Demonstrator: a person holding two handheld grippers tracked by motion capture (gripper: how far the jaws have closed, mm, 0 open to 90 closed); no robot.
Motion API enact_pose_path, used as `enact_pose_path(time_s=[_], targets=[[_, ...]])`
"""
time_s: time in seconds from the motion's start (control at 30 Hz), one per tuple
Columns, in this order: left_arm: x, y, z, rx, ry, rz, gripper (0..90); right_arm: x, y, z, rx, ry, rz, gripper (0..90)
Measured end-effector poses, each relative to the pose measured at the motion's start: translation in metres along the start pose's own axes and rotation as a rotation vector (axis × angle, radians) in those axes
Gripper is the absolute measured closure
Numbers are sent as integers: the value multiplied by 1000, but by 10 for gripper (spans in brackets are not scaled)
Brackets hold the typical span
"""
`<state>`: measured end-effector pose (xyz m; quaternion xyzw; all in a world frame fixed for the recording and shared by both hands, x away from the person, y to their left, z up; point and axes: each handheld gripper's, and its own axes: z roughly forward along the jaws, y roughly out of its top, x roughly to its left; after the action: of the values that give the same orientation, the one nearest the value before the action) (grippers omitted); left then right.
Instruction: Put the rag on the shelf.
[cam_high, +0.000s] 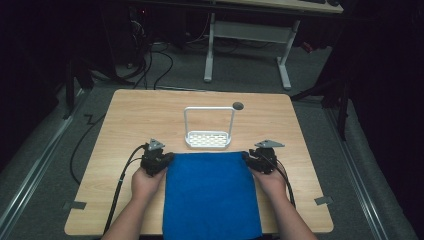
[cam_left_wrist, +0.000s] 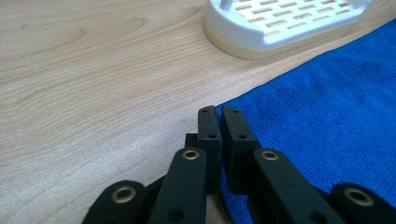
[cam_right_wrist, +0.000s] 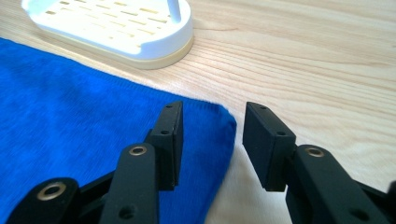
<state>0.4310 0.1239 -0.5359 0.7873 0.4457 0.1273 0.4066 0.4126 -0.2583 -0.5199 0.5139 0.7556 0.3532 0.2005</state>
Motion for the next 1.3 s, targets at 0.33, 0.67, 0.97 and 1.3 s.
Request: enact_pose_path(time_s=[0.33, 0.67, 0.97, 1.3], targets=[[1, 0, 0, 0, -6, -7, 870, -1, 1, 11, 39, -25, -22, 711], [4, 0, -1, 4, -40, -20, 873, 5, 0, 9, 32, -10, -72, 885], [-3, -5, -11, -85, -58, 41, 879, 26, -7, -30, -160, -2, -76, 886], [-10, -4, -35, -179, -95, 22, 879, 22, -10, -50, -236, 11, -44, 886]])
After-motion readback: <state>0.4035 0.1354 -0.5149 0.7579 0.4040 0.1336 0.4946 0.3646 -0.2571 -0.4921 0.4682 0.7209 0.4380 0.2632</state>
